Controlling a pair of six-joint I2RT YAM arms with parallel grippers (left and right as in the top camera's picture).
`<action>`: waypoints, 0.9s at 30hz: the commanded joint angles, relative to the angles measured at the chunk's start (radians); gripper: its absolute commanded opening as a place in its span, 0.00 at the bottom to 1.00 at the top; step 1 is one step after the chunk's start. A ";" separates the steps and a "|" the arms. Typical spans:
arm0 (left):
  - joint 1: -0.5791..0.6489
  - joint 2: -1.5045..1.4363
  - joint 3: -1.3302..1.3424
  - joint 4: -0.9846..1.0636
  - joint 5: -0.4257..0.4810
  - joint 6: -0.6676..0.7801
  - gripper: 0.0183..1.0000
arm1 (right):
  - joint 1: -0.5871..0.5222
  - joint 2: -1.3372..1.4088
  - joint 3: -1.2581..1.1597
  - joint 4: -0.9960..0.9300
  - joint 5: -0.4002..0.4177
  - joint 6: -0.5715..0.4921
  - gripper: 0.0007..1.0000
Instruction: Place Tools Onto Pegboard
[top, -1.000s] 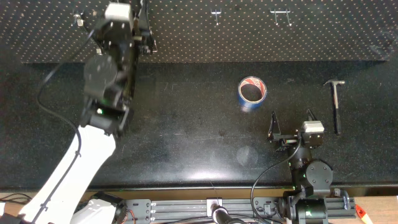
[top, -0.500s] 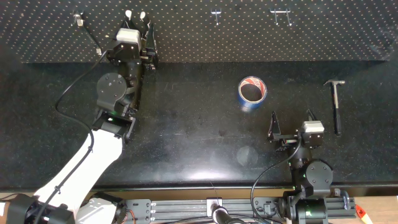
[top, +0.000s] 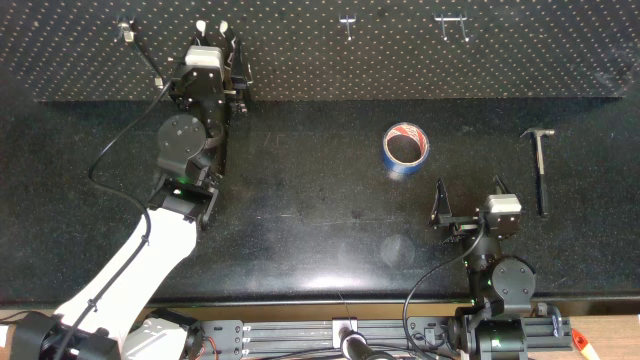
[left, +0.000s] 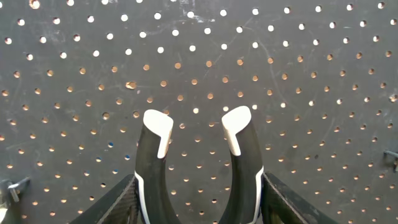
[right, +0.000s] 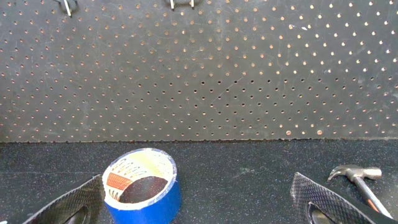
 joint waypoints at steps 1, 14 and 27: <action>0.002 0.005 0.012 0.017 -0.043 0.017 0.01 | -0.005 -0.010 -0.006 0.000 0.009 -0.011 0.98; 0.002 0.075 0.012 0.104 -0.057 0.017 0.01 | -0.005 -0.010 -0.006 0.000 0.009 -0.011 0.98; 0.002 0.181 0.012 0.262 -0.080 0.016 0.01 | -0.005 -0.010 -0.006 0.000 0.009 -0.011 0.98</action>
